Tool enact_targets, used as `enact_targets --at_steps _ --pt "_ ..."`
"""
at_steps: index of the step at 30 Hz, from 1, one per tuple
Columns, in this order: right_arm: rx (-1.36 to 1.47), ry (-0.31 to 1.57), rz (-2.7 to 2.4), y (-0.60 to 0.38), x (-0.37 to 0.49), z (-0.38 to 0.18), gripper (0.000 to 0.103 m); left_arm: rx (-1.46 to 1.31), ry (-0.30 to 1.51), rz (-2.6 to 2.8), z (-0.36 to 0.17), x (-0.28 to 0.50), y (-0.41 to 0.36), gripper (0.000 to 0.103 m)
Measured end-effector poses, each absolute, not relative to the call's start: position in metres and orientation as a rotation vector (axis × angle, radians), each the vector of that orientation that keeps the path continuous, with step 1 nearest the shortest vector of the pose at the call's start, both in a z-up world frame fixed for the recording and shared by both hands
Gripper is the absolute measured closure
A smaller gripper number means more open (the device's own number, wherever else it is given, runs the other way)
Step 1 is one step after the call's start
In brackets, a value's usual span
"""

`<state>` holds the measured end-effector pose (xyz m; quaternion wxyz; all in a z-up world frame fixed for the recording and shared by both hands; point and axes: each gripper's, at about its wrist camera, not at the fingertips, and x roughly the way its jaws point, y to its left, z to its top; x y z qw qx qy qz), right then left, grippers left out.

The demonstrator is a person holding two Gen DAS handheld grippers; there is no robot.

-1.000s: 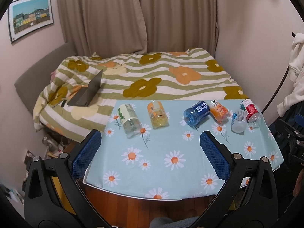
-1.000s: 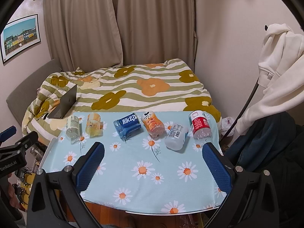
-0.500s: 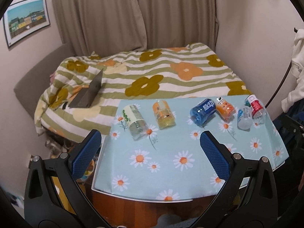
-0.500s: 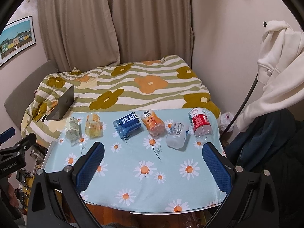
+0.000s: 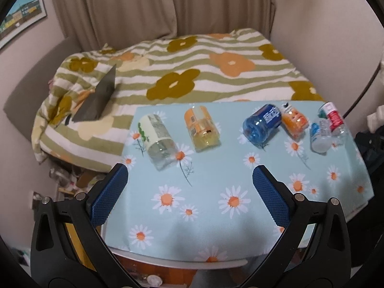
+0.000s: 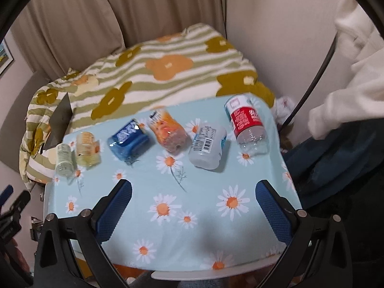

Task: Flip cup upright
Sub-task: 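Move the right tool toward the white cup lying on its side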

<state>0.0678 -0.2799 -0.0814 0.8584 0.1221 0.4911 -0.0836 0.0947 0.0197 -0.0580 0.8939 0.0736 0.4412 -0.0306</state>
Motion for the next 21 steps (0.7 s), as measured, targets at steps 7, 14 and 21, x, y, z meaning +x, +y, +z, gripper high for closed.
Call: enact_targets --at_steps 7,14,21 --pt "0.316 1.172 -0.108 -0.316 0.123 -0.13 0.001 0.143 1.034 -0.029 -0.107 0.119 -0.015 0.0" --pt "0.489 1.296 -0.061 -0.339 0.162 -0.181 0.016 0.15 1.127 0.019 -0.14 0.138 -0.036 0.0" --pt "0.519 1.342 -0.043 -0.341 0.179 -0.204 0.021 0.124 1.165 0.019 -0.156 0.155 -0.045 0.0"
